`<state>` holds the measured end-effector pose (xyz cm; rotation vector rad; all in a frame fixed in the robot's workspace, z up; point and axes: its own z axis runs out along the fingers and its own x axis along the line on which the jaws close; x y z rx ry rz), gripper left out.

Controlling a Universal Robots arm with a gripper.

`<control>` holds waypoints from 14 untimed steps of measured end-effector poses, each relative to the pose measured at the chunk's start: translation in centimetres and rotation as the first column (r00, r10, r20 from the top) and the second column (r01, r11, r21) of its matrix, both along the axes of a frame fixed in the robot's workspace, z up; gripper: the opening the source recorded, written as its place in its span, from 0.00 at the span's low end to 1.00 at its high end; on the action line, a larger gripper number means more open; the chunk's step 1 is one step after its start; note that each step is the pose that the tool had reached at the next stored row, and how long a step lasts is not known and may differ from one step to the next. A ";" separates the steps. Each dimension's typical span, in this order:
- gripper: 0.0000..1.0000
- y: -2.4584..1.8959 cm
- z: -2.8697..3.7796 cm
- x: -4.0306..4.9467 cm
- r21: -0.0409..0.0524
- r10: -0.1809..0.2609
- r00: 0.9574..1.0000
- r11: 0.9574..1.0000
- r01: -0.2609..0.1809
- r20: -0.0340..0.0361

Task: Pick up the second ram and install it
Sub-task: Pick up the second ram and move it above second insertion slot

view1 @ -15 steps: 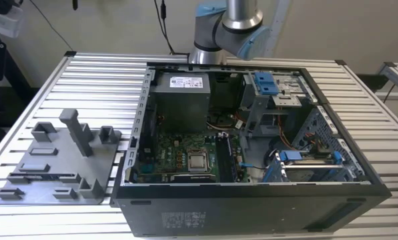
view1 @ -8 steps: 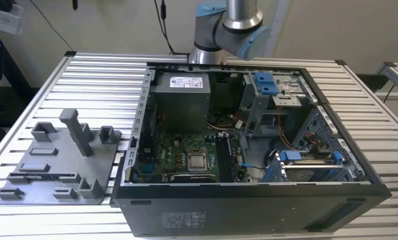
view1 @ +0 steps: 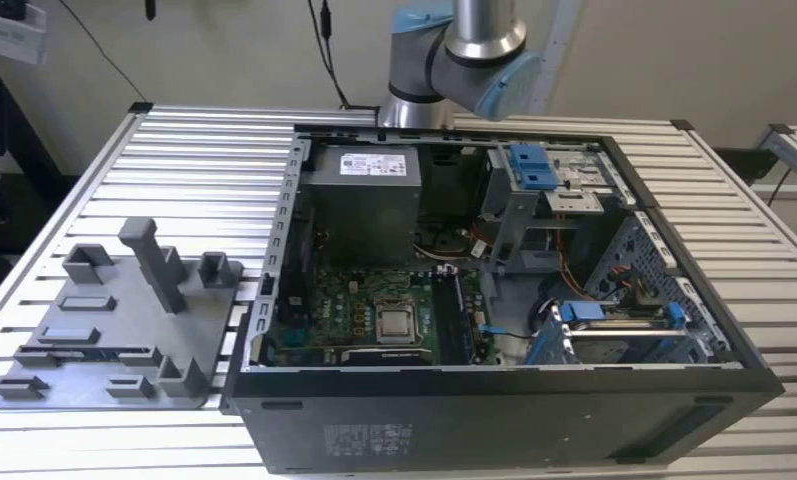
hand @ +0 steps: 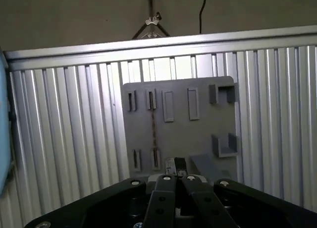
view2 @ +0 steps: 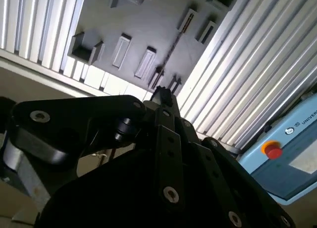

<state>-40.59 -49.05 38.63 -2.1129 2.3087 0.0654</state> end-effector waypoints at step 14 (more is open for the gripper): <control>0.11 -0.01 -0.17 -0.19 0.009 0.052 0.999 0.999 -0.052 -0.002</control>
